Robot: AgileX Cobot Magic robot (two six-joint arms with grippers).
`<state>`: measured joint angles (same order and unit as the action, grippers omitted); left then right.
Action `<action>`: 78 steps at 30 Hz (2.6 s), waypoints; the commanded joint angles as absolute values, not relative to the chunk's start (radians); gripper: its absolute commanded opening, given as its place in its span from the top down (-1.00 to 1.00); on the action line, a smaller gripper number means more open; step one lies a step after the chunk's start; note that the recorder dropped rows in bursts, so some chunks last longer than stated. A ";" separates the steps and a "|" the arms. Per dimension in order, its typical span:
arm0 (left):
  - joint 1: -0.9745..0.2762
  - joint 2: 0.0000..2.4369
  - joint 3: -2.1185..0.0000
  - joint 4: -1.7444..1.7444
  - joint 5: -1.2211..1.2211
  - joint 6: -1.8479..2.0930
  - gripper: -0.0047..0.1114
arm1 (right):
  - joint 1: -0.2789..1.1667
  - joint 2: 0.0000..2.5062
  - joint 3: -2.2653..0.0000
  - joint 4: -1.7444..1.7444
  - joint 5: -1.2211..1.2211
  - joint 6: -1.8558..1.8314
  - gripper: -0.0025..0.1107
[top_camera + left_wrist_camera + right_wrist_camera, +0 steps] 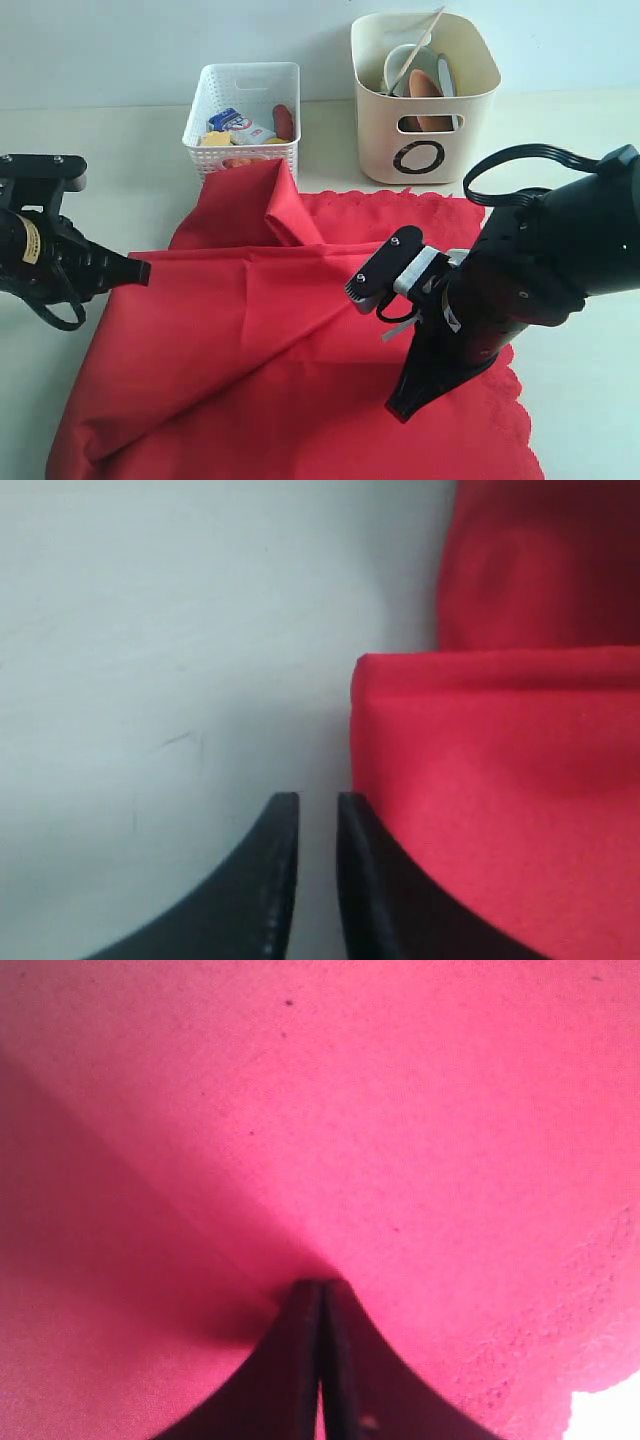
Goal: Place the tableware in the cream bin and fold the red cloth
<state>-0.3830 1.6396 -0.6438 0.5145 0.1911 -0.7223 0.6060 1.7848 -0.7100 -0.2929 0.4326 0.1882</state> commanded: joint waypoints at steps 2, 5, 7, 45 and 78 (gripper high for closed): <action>-0.381 1.641 -0.640 0.492 0.165 -0.764 0.02 | 0.605 1.838 -0.691 -0.243 0.403 0.183 0.96; -0.381 1.641 -0.640 0.472 0.162 -0.765 -0.13 | 0.605 1.838 -0.691 -0.241 0.402 0.183 0.96; -0.381 1.641 -0.640 0.449 0.156 -0.765 -0.12 | 0.605 1.838 -0.691 -0.241 0.402 0.183 0.96; -0.689 1.399 -0.606 0.407 -0.021 -0.758 0.91 | 0.605 1.838 -0.691 -0.236 0.395 0.183 0.96; -1.118 1.339 -0.677 0.418 0.070 -0.734 -0.16 | 0.605 1.828 -0.691 -0.241 0.441 0.183 0.96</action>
<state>-1.1104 1.4042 -0.6707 0.4104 0.0000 -0.7587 0.6054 1.7911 -0.7115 -0.2702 0.3933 0.1882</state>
